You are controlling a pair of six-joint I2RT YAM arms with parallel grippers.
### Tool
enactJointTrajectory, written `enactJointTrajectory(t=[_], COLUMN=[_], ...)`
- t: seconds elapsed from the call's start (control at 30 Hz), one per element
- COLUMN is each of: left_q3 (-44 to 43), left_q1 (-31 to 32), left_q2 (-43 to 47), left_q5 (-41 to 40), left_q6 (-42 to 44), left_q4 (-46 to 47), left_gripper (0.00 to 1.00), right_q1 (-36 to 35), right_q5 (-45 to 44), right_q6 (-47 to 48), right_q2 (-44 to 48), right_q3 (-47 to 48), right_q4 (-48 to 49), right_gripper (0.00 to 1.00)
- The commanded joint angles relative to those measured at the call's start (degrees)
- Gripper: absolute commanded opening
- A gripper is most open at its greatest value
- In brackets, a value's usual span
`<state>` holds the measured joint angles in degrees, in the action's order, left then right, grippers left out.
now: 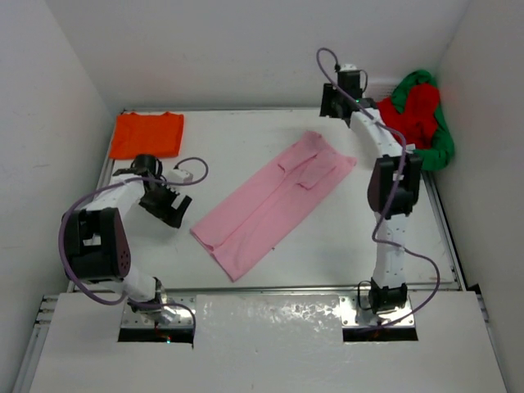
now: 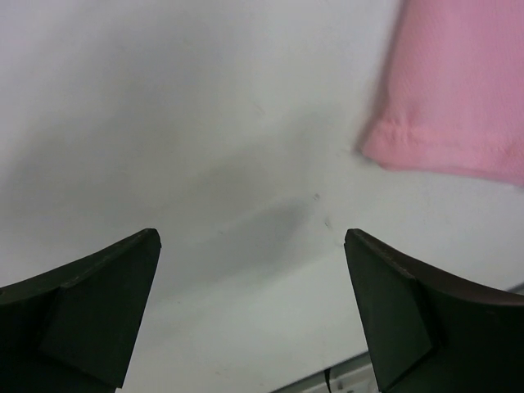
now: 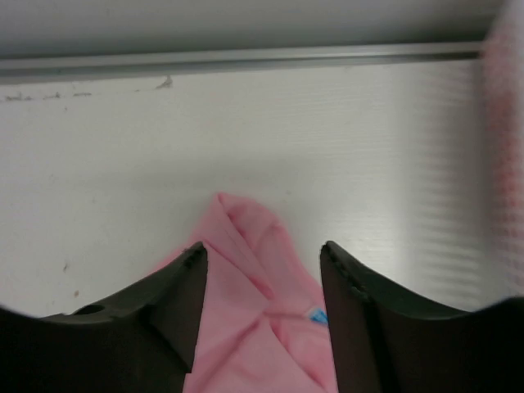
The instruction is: Fold and stack the t-shirts
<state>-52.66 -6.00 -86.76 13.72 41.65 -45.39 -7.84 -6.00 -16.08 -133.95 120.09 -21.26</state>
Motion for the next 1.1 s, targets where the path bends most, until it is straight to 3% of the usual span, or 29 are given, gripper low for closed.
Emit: enactJointTrajectory(t=[0.0,0.07,0.1,0.13,0.17,0.2,0.3,0.47,0.73,0.87,1.07], left_q3=[-4.9,-7.4,-8.3,-10.2,-11.0,-11.8,-12.9,-11.3,-4.5,3.8,9.8], left_q1=[-0.5,-0.2,0.1,0.6,2.3,3.4,7.9,11.0,12.1,14.6,27.4], left_q2=[-1.2,-3.5,-4.5,-6.5,-7.4,-8.2,-10.5,-13.7,-13.8,-11.2,-10.6], left_q5=[-0.1,1.7,2.2,2.5,2.7,2.6,3.5,1.2,0.4,4.7,4.1], left_q6=[-3.8,-5.2,-6.2,-6.6,-6.7,-6.7,-6.7,-7.5,-5.5,0.4,1.5], left_q4=[5.7,7.0,7.3,7.3,7.3,7.3,7.7,8.4,8.5,9.9,13.4], left_gripper=[0.94,0.89,0.78,0.70,0.55,0.51,0.51,0.61,0.55,0.56,0.58], right_q1=[1.8,1.8,1.8,1.8,1.8,1.8,1.9,2.7,3.4,3.1,2.5], right_q5=[-6.4,-7.4,-8.3,-9.1,-10.2,-11.6,-13.8,-13.3,-8.2,-4.6,0.9], right_q6=[-0.5,-1.0,-1.1,-2.0,-2.8,-3.8,-5.1,-6.8,-7.5,-9.1,-9.2], right_q2=[15.0,18.6,21.2,22.1,23.0,24.4,25.1,20.2,7.7,1.2,-8.9], right_q3=[-8.3,-17.7,-22.9,-25.4,-27.5,-31.3,-35.5,-32.8,-27.7,-20.9,-5.2], right_q4=[1.0,-0.1,-0.6,-1.8,-2.2,-2.4,-3.3,-6.4,-7.5,-8.5,-5.7], right_gripper=[0.51,0.28,0.14,0.12,0.12,0.13,0.18,0.21,0.20,0.19,0.18])
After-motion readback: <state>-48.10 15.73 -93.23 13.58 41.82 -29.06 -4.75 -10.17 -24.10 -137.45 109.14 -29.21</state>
